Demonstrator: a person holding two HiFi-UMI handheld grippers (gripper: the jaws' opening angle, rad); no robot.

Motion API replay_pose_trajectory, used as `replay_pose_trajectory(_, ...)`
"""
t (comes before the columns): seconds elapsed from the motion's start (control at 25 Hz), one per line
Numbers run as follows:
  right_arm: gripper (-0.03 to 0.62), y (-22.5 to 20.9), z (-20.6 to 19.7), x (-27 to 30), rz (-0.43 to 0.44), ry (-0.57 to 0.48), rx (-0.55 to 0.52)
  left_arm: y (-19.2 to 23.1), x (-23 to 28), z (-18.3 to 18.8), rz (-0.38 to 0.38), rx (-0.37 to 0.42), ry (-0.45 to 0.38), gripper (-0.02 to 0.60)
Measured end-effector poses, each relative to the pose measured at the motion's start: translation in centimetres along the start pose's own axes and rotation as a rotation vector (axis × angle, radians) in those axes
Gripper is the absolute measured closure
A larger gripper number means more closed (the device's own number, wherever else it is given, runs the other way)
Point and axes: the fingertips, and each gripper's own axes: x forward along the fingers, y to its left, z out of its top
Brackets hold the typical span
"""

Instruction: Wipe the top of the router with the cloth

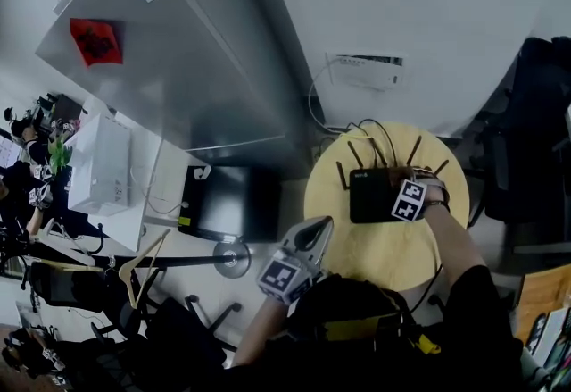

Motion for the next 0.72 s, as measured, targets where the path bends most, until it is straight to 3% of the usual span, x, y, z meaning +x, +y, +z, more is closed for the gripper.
replay_pose_trajectory(0.28,0.53,1.7,-1.0,-0.5,0.107,0.029,0.129,-1.2,1.2,0.1,-0.063,-0.012,-0.019,0.588)
replay_pose_trajectory(0.44,0.53,3.1,-1.4,-1.1,0.151,0.03,0.145,-1.7,1.5,0.9,-0.104,-0.019,-0.058,0.588)
replay_pose_trajectory(0.72,0.53,5.4,-2.4,-2.1,0.207,0.003,0.204,-2.0,1.2,0.7,-0.133,-0.014,-0.05,0.588)
